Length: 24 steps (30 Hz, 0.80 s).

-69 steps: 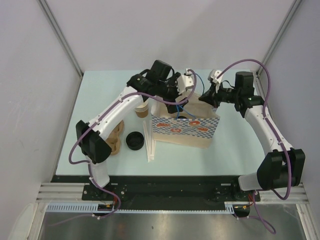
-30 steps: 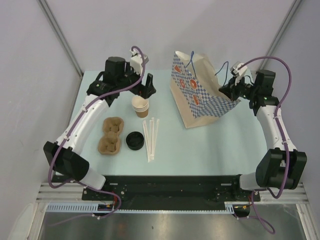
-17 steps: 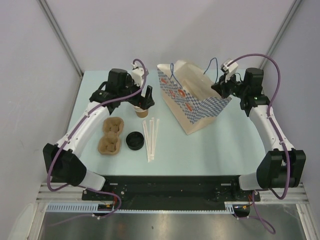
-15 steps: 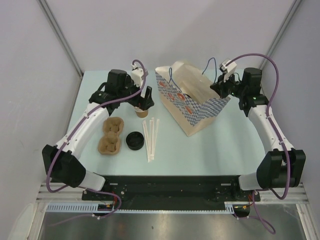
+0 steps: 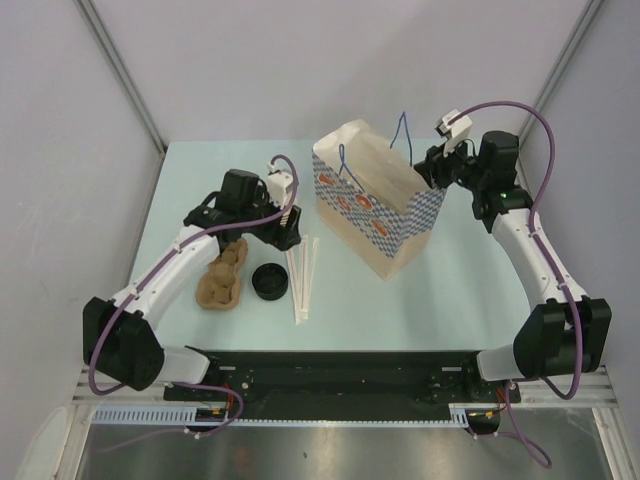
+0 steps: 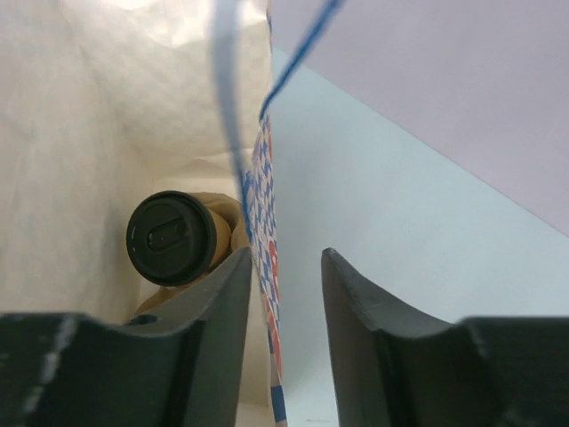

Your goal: Pack the takeout coffee

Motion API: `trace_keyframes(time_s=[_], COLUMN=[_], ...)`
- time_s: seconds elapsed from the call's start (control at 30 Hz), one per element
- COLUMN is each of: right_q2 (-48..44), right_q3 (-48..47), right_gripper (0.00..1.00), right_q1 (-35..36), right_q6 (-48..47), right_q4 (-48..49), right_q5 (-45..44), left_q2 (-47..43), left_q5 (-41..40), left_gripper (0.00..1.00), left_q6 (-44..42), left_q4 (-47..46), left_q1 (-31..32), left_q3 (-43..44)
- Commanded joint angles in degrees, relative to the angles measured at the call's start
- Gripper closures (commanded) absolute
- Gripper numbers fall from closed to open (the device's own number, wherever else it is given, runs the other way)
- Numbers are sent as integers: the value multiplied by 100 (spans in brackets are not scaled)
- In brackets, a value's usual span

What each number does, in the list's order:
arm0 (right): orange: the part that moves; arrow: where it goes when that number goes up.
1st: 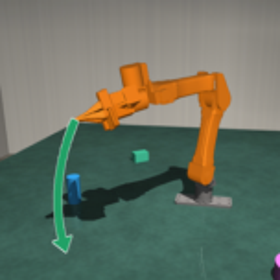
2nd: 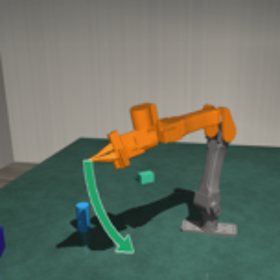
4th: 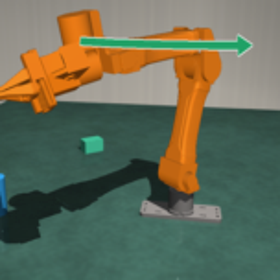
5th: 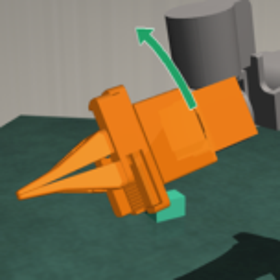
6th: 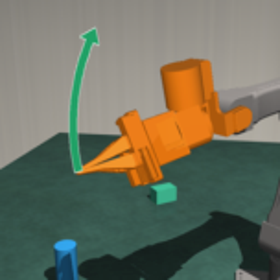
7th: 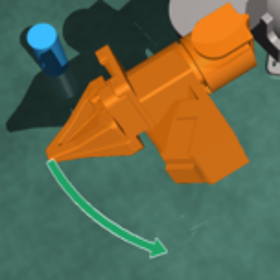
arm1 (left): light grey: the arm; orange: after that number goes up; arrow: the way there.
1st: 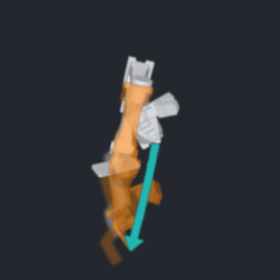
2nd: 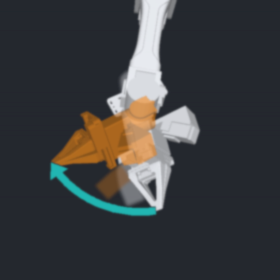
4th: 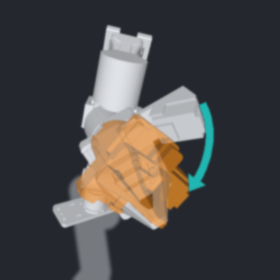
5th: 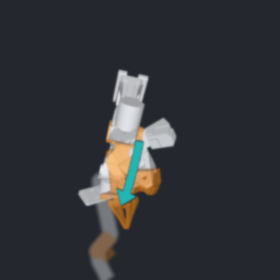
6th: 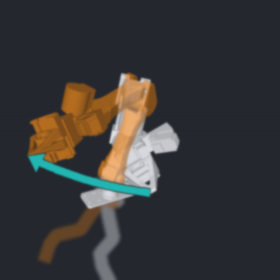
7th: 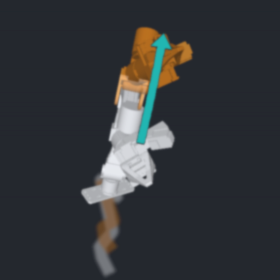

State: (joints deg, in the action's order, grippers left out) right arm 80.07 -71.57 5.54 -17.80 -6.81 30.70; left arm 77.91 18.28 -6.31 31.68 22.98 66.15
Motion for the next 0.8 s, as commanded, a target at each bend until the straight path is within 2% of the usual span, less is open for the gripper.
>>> trace_keyframes(time_s=[0.0, 0.17, 0.23, 0.33, 0.57, 0.77], right_q2=[-18, -176, -237, -378, -765, -1081], right_q3=[-322, -358, -375, -384, -384, -384], right_gripper=[50, 34, 25, 18, 11, 7], right_q1=[105, 184, 202, 228, 219, 202], right_q6=[180, 330, 374, 435, 462, 436], right_q4=[373, 435, 461, 470, 303, 66], right_q5=[-117, -169, -204, -292, -556, -714], left_q2=[-355, 22, 232, 609, 1437, 1973], left_q5=[36, -395, -562, -939, -1792, -2144], left_gripper=[24, 25, 30, 39, 59, 62], left_q6=[-46, 234, 586, 964, 1289, 1351], left_q4=[-320, -548, -663, -803, -1191, -1427], left_q1=[294, 725, 769, 962, 1384, 1446], left_q3=[-445, -743, -779, -622, -305, -94])
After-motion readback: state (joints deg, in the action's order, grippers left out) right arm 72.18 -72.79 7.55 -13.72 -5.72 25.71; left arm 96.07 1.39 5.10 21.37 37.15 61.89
